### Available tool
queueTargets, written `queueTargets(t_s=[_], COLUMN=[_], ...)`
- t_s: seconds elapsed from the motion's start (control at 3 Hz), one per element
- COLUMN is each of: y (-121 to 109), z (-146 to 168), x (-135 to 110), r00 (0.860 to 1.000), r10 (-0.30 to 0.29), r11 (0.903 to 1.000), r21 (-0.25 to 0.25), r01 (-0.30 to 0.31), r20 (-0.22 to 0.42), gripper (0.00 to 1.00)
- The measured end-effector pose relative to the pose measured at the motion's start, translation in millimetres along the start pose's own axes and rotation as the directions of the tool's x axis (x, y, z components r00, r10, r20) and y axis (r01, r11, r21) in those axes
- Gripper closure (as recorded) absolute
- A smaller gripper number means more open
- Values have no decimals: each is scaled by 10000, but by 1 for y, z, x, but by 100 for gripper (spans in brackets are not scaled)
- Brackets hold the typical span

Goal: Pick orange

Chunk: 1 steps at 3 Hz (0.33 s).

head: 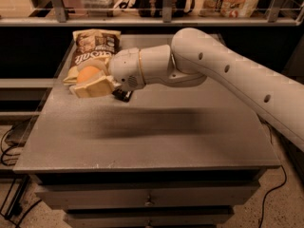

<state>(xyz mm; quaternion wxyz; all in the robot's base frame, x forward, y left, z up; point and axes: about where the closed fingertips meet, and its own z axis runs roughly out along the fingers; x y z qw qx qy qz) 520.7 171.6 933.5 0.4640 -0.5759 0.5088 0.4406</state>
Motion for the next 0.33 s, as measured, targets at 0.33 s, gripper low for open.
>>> queueTargets(t_s=[0.33], y=[0], z=[-2], x=[-4], r00=[10000], r10=[-62], r11=[10000], r21=[2], r01=[62], r20=[36], gripper=[100])
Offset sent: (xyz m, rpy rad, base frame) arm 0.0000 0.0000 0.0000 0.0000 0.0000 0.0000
